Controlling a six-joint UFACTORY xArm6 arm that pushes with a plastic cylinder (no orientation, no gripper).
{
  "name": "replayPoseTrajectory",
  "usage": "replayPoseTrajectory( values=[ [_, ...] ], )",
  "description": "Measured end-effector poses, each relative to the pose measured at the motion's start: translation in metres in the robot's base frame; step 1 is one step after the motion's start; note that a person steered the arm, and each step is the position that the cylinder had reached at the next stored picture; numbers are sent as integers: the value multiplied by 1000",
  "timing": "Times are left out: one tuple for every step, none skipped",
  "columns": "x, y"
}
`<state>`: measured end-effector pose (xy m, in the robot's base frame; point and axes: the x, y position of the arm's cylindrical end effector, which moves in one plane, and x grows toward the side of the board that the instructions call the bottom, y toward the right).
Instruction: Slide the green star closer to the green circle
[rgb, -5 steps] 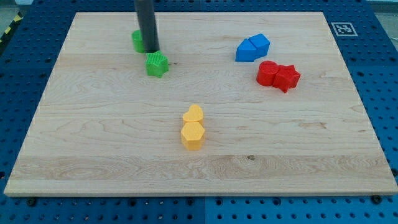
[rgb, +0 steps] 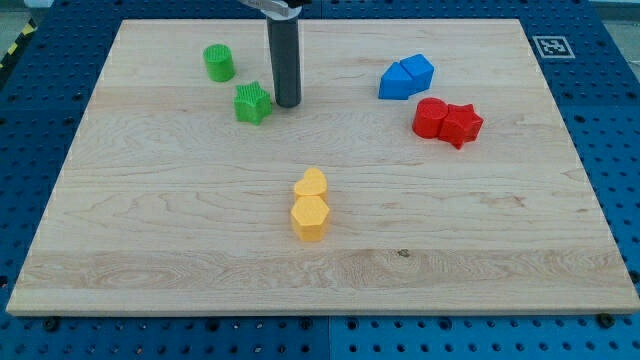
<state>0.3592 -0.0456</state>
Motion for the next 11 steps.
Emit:
replayPoseTrajectory(
  values=[
    [6, 0],
    [17, 0],
    [26, 0],
    [27, 0],
    [20, 0],
    [19, 0],
    [19, -10],
    [19, -23],
    [19, -34],
    [19, -44],
    [19, -46]
  ],
)
